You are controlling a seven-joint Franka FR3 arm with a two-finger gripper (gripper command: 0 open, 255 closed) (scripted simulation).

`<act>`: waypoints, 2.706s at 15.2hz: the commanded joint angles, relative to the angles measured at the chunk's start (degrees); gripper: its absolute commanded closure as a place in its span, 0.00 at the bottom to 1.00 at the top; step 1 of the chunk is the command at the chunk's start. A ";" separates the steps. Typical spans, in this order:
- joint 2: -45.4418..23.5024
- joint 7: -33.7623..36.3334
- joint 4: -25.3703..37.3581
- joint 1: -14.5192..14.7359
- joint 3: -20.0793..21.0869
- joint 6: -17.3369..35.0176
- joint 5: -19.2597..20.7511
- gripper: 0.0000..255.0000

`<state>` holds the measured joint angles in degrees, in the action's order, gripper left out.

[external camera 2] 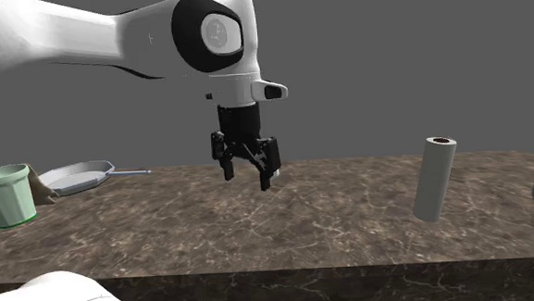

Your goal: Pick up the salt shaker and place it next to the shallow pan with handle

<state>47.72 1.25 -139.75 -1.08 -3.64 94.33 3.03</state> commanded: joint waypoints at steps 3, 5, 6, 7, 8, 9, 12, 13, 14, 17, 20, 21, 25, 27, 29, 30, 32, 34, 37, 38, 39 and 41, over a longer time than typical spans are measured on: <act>-4.59 0.42 2.22 0.72 0.44 2.24 -0.78 0.00; -9.17 0.77 4.72 1.38 0.86 4.21 -1.52 0.00; -11.44 0.92 6.07 1.70 1.06 5.08 -1.88 0.00; -13.72 1.06 7.49 2.00 1.25 5.88 -2.22 0.00; -15.98 1.18 8.97 2.30 1.44 6.61 -2.54 0.00; -18.24 1.30 10.52 2.58 1.62 7.27 -2.86 0.00; -24.97 1.59 15.57 3.36 2.17 8.82 -3.75 0.00; -27.20 1.67 17.38 3.59 2.34 9.19 -4.02 0.00; -29.42 1.75 19.27 3.82 2.52 9.49 -4.28 0.00; -36.10 1.98 25.35 4.46 3.03 9.97 -4.99 0.00; -42.82 2.21 32.13 5.03 3.54 9.80 -5.57 0.00; -45.09 2.29 34.57 5.21 3.70 9.60 -5.74 0.00; -54.42 2.68 45.37 5.88 4.40 8.02 -6.26 0.00; -59.35 2.91 51.58 6.23 4.72 6.69 -6.42 0.00; -64.59 3.17 58.54 6.60 5.04 4.92 -6.53 0.00; -67.37 3.31 62.39 6.80 5.20 3.82 -6.56 0.00; -73.36 3.64 71.03 7.21 5.50 1.13 -6.56 0.00; -73.09 3.60 69.07 7.26 5.52 2.83 -6.57 0.00; -72.83 3.55 66.36 7.33 5.55 5.28 -6.59 0.00; -72.78 3.53 65.52 7.36 5.55 6.07 -6.59 0.00; -72.75 3.52 64.71 7.38 5.56 6.86 -6.60 0.00; -72.74 3.51 64.25 7.40 5.57 7.31 -6.60 0.00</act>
<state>-25.10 4.84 -75.05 6.36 1.94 101.23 -3.55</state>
